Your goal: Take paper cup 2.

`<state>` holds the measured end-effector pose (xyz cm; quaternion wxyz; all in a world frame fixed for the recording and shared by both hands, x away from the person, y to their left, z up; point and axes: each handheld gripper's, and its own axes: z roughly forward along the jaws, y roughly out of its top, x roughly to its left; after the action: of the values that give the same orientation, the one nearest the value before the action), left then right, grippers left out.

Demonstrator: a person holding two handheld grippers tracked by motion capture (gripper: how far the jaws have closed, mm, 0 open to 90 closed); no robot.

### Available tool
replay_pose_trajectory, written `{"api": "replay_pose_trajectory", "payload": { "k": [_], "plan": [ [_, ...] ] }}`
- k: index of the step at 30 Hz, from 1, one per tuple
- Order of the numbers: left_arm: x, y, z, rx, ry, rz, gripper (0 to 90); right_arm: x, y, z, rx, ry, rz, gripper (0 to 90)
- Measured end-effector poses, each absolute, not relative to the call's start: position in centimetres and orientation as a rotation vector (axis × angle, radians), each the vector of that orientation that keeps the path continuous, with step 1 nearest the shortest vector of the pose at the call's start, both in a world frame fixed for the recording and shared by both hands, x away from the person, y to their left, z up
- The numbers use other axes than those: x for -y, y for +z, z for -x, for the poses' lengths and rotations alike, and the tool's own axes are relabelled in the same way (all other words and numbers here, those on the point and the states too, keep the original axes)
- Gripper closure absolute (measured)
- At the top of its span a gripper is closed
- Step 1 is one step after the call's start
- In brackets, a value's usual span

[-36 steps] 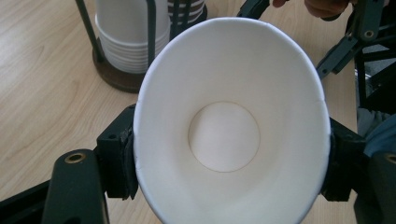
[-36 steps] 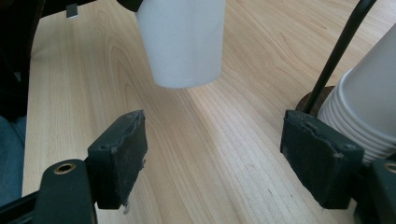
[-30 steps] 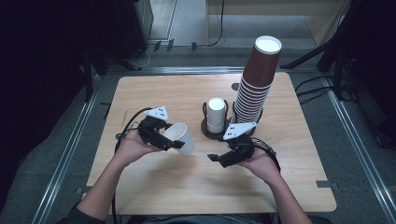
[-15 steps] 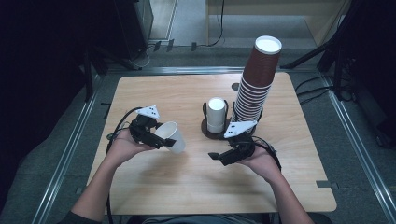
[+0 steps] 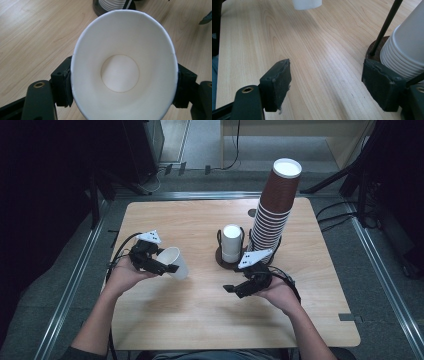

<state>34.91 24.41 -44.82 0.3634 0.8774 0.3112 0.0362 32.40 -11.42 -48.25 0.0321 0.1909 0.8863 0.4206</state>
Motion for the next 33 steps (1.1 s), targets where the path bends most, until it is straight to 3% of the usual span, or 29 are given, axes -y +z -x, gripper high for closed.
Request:
{"api": "replay_pose_trajectory", "payload": {
  "k": [17, 33],
  "plan": [
    [-28.2, -46.0, -37.1, -0.949, 0.110, -2.219, 23.2, 11.4, -49.0, -32.3, -2.768, 1.304, -0.629, 24.8],
    [-31.8, -47.3, -38.6, -1.182, 0.263, -2.228, 20.9, 11.3, -49.4, -32.4, -2.779, 1.295, -0.639, 24.8]
  ]
}}
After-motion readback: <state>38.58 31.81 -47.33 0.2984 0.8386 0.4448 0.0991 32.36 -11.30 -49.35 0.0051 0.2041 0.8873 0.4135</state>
